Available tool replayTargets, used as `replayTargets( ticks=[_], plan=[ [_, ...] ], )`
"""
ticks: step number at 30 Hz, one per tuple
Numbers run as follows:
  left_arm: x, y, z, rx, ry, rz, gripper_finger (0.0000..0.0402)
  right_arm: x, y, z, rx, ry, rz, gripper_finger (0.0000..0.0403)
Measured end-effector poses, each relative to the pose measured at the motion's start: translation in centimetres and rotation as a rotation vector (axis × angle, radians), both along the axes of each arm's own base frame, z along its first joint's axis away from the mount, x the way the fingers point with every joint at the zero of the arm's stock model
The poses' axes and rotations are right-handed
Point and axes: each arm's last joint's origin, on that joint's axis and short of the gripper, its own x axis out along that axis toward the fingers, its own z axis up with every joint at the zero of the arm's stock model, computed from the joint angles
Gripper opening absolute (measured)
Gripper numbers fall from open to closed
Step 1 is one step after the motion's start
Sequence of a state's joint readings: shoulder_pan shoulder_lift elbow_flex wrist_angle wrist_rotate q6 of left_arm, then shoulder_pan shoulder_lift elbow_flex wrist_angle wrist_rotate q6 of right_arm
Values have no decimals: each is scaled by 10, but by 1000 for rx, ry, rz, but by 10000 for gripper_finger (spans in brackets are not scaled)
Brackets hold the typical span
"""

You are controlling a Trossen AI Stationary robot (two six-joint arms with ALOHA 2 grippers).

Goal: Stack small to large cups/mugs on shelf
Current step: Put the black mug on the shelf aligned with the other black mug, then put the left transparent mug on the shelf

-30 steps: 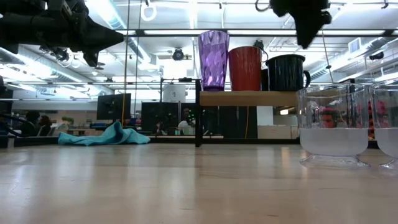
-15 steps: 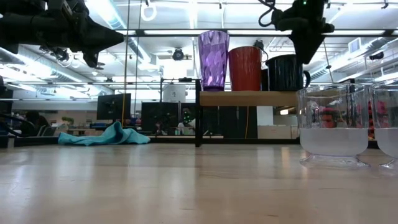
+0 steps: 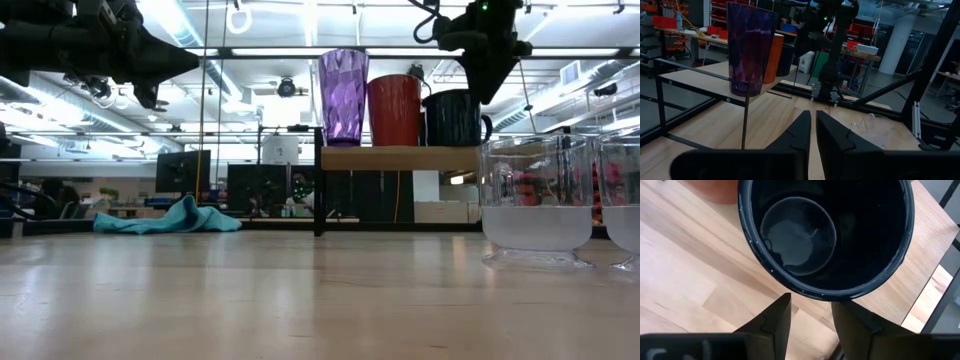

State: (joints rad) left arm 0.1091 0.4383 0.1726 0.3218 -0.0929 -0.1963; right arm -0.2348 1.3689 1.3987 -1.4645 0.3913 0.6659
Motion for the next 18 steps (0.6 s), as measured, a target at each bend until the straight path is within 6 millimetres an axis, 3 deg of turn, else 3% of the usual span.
replayTargets(
  ticks=[18],
  plan=[
    [0, 0, 0, -1, 0, 0, 35, -3, 2, 5, 21, -48, -5, 148]
  ],
)
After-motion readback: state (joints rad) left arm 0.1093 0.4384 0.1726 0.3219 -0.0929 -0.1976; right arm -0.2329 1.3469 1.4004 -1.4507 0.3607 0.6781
